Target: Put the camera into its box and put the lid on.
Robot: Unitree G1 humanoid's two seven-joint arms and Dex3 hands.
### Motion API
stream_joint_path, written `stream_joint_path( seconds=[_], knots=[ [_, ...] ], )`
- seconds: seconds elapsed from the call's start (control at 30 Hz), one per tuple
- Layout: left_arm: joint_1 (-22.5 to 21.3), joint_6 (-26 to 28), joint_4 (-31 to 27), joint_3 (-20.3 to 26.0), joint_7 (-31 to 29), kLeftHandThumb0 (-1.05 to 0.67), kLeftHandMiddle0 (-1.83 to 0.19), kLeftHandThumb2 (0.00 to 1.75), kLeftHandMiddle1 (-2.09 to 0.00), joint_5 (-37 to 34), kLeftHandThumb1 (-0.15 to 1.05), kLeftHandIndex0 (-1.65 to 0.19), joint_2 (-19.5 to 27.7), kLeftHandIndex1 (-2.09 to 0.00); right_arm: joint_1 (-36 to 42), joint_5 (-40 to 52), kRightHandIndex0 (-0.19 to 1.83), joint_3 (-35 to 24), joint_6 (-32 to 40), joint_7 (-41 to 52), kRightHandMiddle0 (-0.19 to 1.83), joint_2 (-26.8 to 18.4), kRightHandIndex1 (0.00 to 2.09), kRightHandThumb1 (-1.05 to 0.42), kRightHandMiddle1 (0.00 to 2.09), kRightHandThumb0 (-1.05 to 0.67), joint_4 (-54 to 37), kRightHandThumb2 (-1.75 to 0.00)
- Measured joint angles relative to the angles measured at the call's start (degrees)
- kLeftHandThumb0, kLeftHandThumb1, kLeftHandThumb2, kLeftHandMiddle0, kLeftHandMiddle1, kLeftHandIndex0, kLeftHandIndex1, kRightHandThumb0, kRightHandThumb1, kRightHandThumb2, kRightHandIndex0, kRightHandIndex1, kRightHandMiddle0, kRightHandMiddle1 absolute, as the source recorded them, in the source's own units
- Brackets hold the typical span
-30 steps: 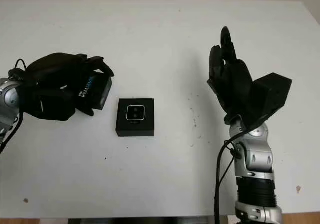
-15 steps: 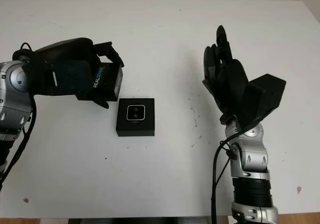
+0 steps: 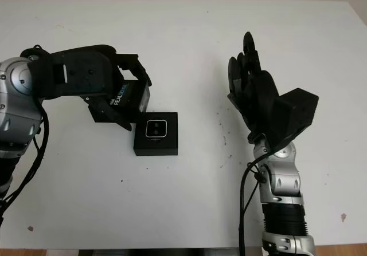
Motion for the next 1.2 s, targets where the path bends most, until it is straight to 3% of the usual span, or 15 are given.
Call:
stream_joint_path(
  seconds=[0.37, 0.53, 0.77, 0.97, 1.2],
  knots=[
    [0.0, 6.5, -5.9, -2.0, 0.2, -0.27, -0.45, 0.19, -1.73, -2.3, 1.05, -0.29, -2.4, -1.59, 0.2, -0.8, -0.16, 0.6, 0.0, -1.2, -0.14, 1.1, 0.06, -1.05, 0.06, -0.69, -0.1, -0.59],
    [0.0, 10.6, -8.7, -4.5, 1.3, -0.26, -0.48, 0.18, -1.89, -0.6, 1.05, -0.29, -3.4, -1.78, 0.2, -1.0, -0.17, 0.9, 0.0, -1.4, -0.15, 1.6, 0.05, -1.05, 0.05, -0.72, 0.0, -0.58],
    [1.3, 10.3, -10.6, -5.9, 4.1, -0.24, -0.42, 0.16, -2.08, 1.4, 1.05, -0.18, -3.6, -1.67, 0.1, -0.9, -0.17, 1.1, 0.0, -1.6, -0.15, 2.6, 0.05, -1.05, 0.05, -0.72, 0.0, -0.57],
    [2.8, 9.0, -10.6, -6.8, 6.3, -0.24, -0.37, 0.16, -2.09, 2.3, 1.05, -0.04, -3.8, -1.72, 0.1, -0.6, -0.17, 1.0, 0.0, -1.6, -0.15, 2.9, 0.05, -1.05, 0.05, -0.71, 0.1, -0.57],
    [3.6, 8.4, -10.4, -7.4, 7.1, -0.24, -0.54, 0.17, -2.09, 3.1, 1.05, -0.05, -4.3, -1.85, 0.0, -0.4, -0.17, 0.8, -0.7, -1.6, -0.15, 3.2, 0.05, -1.05, 0.05, -0.71, 0.7, -0.56]
  ],
)
